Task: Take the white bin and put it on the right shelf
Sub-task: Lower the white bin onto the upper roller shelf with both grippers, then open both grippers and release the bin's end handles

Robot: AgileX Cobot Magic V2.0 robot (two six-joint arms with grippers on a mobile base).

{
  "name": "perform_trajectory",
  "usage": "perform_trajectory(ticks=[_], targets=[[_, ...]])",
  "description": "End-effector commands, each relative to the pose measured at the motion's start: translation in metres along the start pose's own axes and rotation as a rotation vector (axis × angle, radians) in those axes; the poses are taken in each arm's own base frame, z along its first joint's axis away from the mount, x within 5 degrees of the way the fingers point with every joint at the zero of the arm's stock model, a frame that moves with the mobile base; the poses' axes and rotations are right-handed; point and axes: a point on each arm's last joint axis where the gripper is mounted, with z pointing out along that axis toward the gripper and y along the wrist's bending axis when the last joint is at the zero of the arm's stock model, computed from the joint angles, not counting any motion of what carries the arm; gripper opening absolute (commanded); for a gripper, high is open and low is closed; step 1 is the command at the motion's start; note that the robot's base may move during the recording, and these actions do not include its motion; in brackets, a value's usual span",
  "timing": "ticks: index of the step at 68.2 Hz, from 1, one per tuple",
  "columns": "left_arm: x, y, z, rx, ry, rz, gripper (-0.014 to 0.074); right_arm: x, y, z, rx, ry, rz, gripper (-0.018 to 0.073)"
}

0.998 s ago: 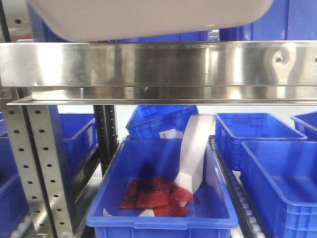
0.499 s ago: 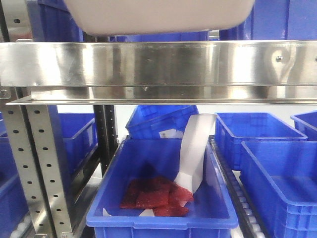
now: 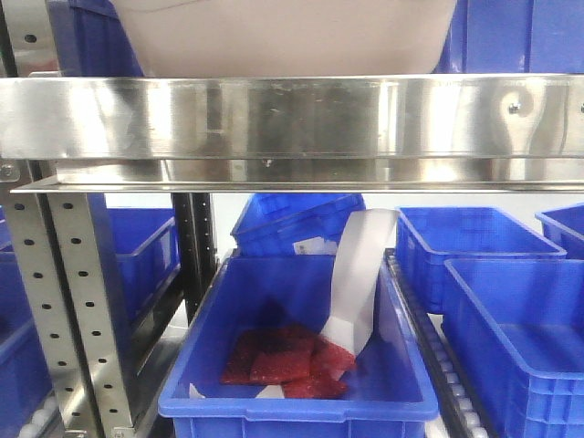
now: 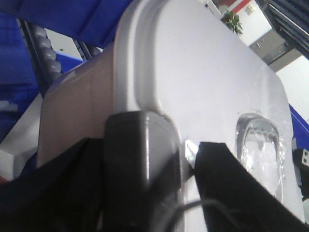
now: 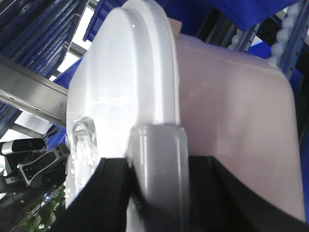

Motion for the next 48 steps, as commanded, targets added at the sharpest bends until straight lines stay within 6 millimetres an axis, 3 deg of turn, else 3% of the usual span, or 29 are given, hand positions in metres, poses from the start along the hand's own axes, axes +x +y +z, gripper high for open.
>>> perform_trajectory(ticks=[1,6,20,33,48], targets=[[-0.018,-0.035,-0.011,0.096,-0.09,0.019,0.0265,-0.006,0.035,-0.004,-0.15,-0.029,-0.008,0.0344],[-0.018,-0.034,-0.011,0.083,-0.091,0.026,0.0286,-0.006,0.028,-0.001,-0.141,-0.022,0.004,0.0384],[-0.018,-0.031,-0.011,0.062,-0.096,0.033,0.0466,-0.007,0.019,0.003,-0.1,-0.024,0.005,0.065],[-0.021,-0.028,-0.012,0.034,-0.121,0.031,0.0475,-0.014,0.006,-0.003,0.012,-0.077,-0.029,0.0634],[-0.027,-0.018,-0.021,0.005,-0.145,0.026,0.0457,-0.028,-0.008,-0.023,0.067,-0.129,-0.032,0.0634]])
